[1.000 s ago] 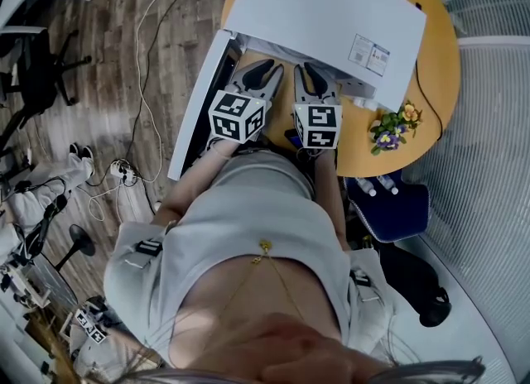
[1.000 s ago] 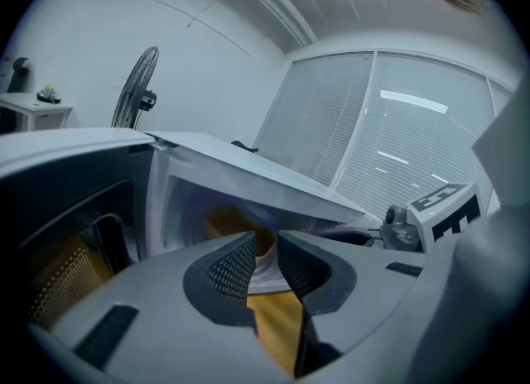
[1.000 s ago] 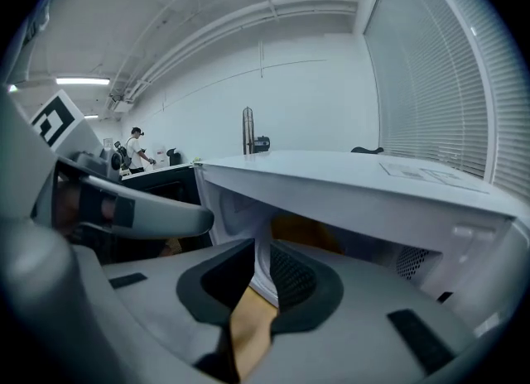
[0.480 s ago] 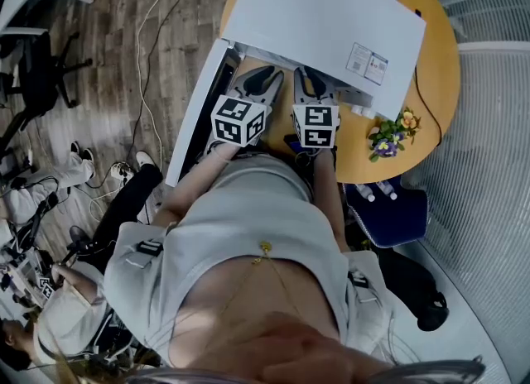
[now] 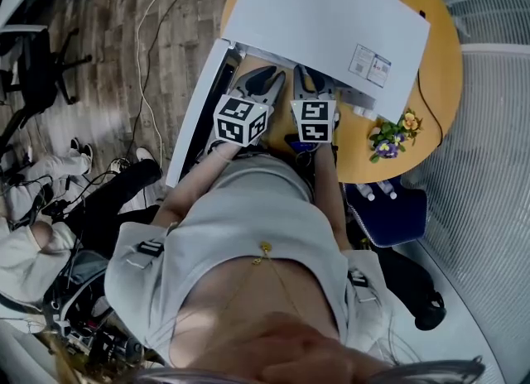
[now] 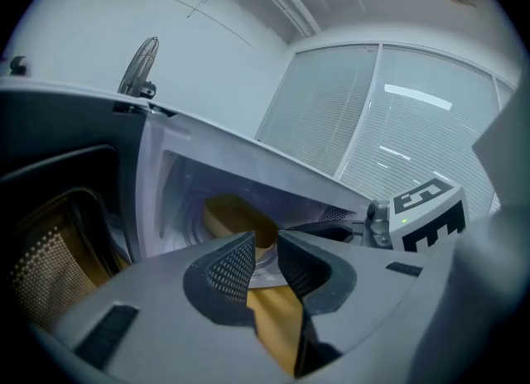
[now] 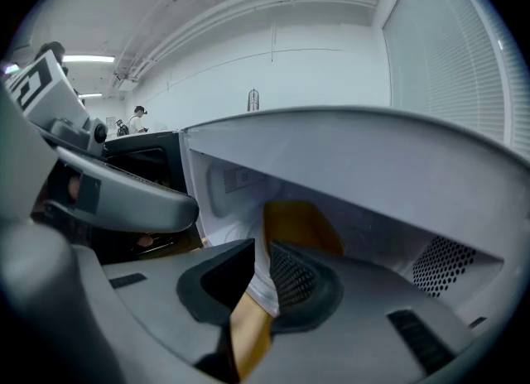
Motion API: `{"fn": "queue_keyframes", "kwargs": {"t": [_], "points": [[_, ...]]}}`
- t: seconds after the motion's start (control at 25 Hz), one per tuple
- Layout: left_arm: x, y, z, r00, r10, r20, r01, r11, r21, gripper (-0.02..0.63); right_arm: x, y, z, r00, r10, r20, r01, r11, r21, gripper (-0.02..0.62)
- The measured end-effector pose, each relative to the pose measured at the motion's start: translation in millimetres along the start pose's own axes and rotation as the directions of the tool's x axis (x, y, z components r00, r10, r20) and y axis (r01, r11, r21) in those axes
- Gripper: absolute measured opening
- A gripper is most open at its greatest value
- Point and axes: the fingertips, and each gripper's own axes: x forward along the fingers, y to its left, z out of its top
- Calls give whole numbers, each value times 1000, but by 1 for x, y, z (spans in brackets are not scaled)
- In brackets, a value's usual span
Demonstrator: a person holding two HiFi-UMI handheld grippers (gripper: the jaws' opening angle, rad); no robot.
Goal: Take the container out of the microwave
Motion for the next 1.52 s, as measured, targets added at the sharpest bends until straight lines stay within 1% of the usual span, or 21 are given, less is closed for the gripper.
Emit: {"fn": "queue_keyframes", "kwargs": {"t": [0.2,0.4,0.52,0.72,0.92,1.32,1.52], "points": [[2,2,-3,1000,-1,-11,1,1000,-3,86,9,-2,-5,1000,-8,-22,8,1000,-30,67],[2,6,-7,1000,11,-25,-11,1000,-2,86,19,-6,-7,998,-28,-54,20,991,-132,67],[2,10,-10,999,19,-31,-20,1000,-6,86,28,-5,-9,996,-24,-80,8,981,-193,83],[0,15,-14,999,29,-37,-30,999,-18,86,40,-6,-13,992,-26,-120,-6,966,-260,94],[-4,21,-15,998,41,-44,-42,999,-22,86,50,-3,-16,987,-26,-158,-20,959,-283,106],[-9,27,-21,997,46,-61,-47,999,-25,86,66,-4,-25,977,-48,-209,-19,952,-307,103],[-11,28,-22,997,43,-64,-45,999,-29,86,68,-5,-24,975,-65,-211,-11,940,-341,60]]}}
